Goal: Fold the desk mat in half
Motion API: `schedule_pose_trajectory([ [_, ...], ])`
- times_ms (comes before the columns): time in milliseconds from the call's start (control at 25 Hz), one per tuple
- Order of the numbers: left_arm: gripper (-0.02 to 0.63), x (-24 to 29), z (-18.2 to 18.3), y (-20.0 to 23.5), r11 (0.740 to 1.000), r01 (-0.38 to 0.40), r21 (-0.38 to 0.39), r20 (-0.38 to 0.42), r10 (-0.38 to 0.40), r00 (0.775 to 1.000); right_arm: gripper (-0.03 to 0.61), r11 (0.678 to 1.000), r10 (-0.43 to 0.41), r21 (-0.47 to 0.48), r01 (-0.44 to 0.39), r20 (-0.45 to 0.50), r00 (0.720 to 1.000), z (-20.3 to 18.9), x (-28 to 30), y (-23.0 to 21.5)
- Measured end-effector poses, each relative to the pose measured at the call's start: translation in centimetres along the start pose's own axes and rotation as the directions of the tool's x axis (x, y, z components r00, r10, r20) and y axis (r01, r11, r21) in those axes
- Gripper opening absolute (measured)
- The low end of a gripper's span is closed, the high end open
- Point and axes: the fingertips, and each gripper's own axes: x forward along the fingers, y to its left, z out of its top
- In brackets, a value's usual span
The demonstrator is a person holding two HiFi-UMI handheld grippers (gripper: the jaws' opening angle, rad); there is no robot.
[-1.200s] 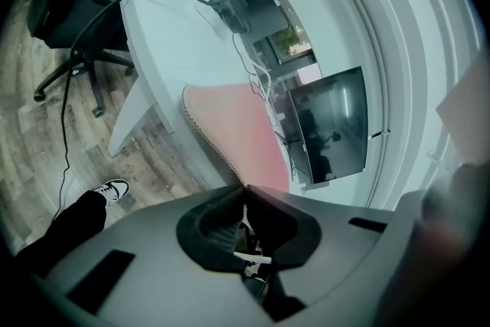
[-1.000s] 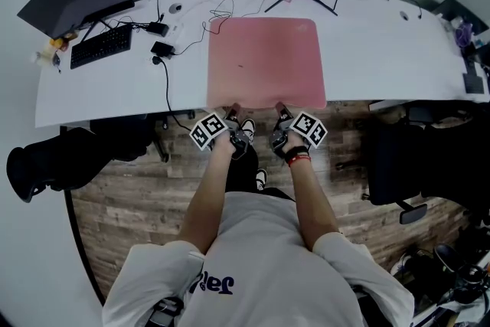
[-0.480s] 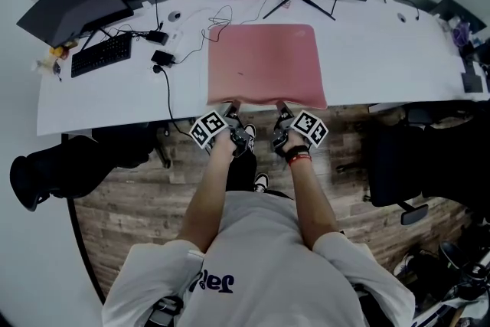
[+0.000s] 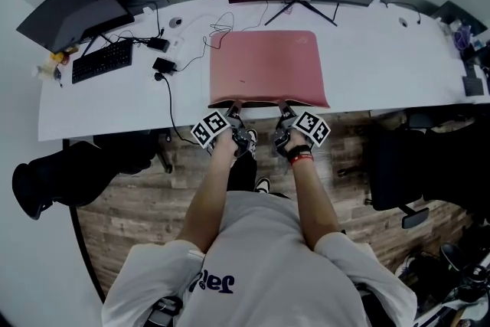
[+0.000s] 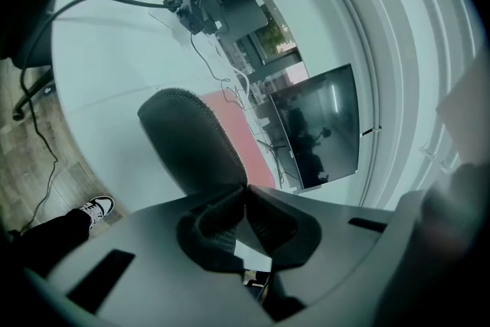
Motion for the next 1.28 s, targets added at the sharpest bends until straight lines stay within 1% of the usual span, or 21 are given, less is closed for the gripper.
schedule_pose_trajectory([
  [440,0.028,1.7,2.0,-1.0,1.000,0.017,-0.007,0.008,-0.017,1.000,0.029,1.000,0.010,-0.011,-0.010,0.007,1.000,1.6,1.9,1.5],
  [920,0.028,4.5,3.6,-1.3,1.000,0.010,-0.003,-0.013,-0.010,1.000,0.029,1.000,0.004,0.004,-0.004,0.024,1.000,3.2,4.2,1.6],
  [1280,0.028,7.1,5.9,-2.4,1.000,0.014,0.001,-0.011,-0.014,1.000,0.029,1.000,0.001,0.003,-0.002,0.033,0.999,5.3,6.8,2.5],
])
